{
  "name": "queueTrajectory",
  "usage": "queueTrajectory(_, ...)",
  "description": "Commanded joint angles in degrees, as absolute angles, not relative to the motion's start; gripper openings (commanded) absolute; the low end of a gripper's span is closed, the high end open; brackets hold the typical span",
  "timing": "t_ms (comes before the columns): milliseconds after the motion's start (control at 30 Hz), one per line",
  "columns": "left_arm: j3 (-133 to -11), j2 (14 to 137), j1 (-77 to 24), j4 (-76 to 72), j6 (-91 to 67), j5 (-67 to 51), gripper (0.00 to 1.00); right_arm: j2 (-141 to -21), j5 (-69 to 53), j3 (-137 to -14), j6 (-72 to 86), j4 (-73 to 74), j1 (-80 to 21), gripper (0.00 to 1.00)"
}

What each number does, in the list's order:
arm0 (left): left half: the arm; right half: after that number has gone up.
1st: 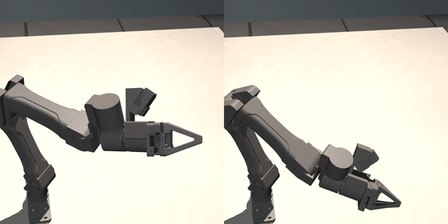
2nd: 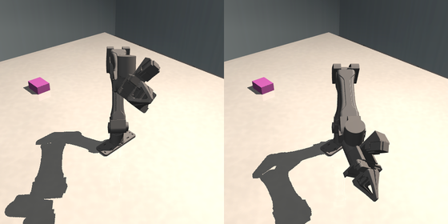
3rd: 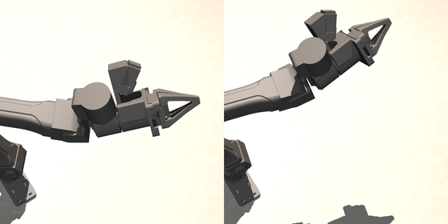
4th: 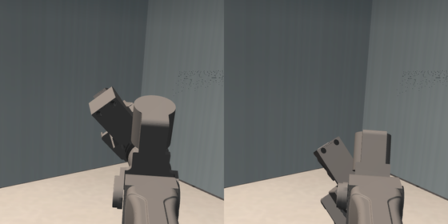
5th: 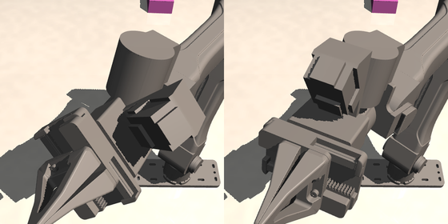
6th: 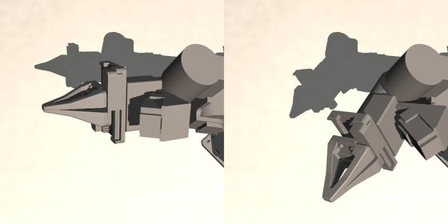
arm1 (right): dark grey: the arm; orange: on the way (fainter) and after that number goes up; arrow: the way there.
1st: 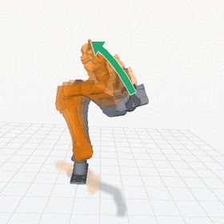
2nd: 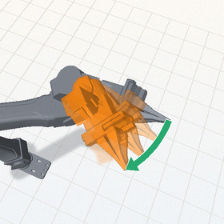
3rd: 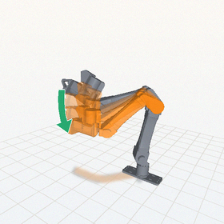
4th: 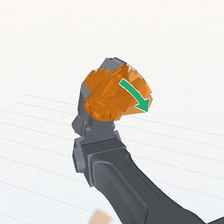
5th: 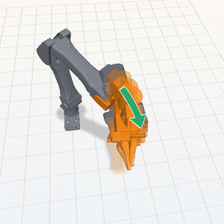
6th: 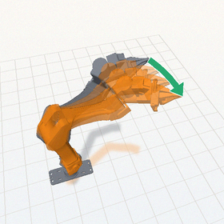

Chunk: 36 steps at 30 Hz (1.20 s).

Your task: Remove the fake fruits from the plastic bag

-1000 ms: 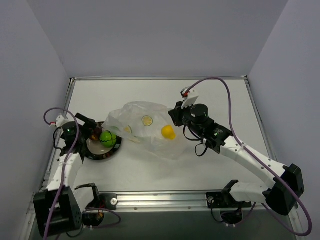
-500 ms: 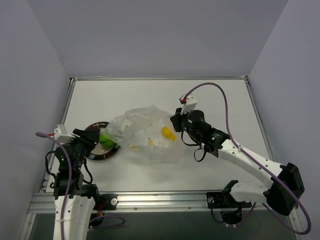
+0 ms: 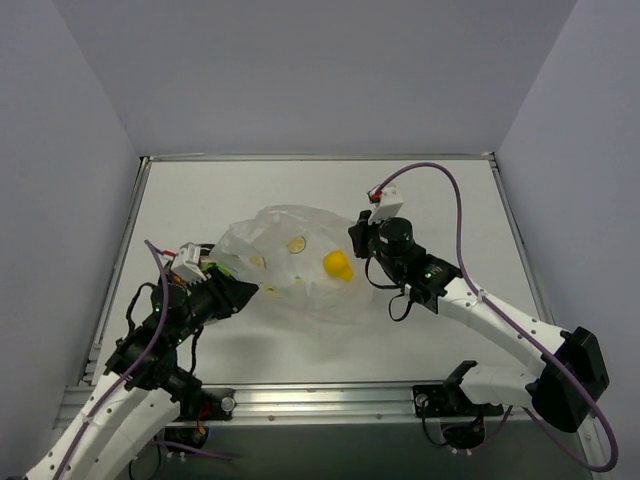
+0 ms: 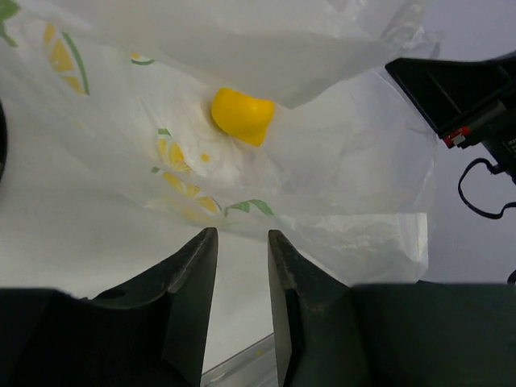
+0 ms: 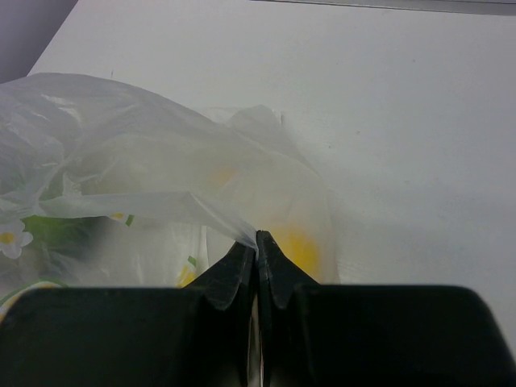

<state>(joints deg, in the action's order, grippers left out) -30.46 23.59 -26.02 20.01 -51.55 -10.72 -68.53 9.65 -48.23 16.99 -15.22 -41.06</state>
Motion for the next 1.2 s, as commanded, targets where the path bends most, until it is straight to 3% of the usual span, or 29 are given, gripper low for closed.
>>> queueTrajectory(0,-35.1,31.5,-32.7,12.1,-49.6,-7.3,0.29,-68.6,10.1,-47.1,18.3,-16.9,-40.7,0.00)
queueTrajectory(167,-42.5,44.9,-54.0,6.8,-42.3,10.3,0.29,-67.8,10.5,-42.8,19.4,-17.4,-40.7,0.00)
queueTrajectory(233,-46.3,52.6,-57.6,5.5,-39.0,14.5,0.29,-66.8,10.5,-40.5,20.6,-18.2,-40.6,0.00)
queueTrajectory(633,-54.3,78.8,-58.0,-6.5,-30.7,19.7,0.31,-63.9,25.4,-34.4,25.2,-19.2,-39.8,0.00)
queueTrajectory(867,-55.5,87.8,-56.4,-15.1,-28.6,18.3,0.50,-71.0,27.8,-38.8,24.2,-24.1,-37.7,0.00)
queueTrajectory(1000,-59.2,93.6,-52.9,-17.4,-27.6,13.6,0.72,-76.9,21.0,-40.3,24.1,-28.2,-33.1,0.00)
queueTrajectory(1167,-62.2,98.6,-48.4,-19.3,-27.8,4.8,0.90,-83.0,14.5,-39.2,25.1,-32.6,-27.7,0.00)
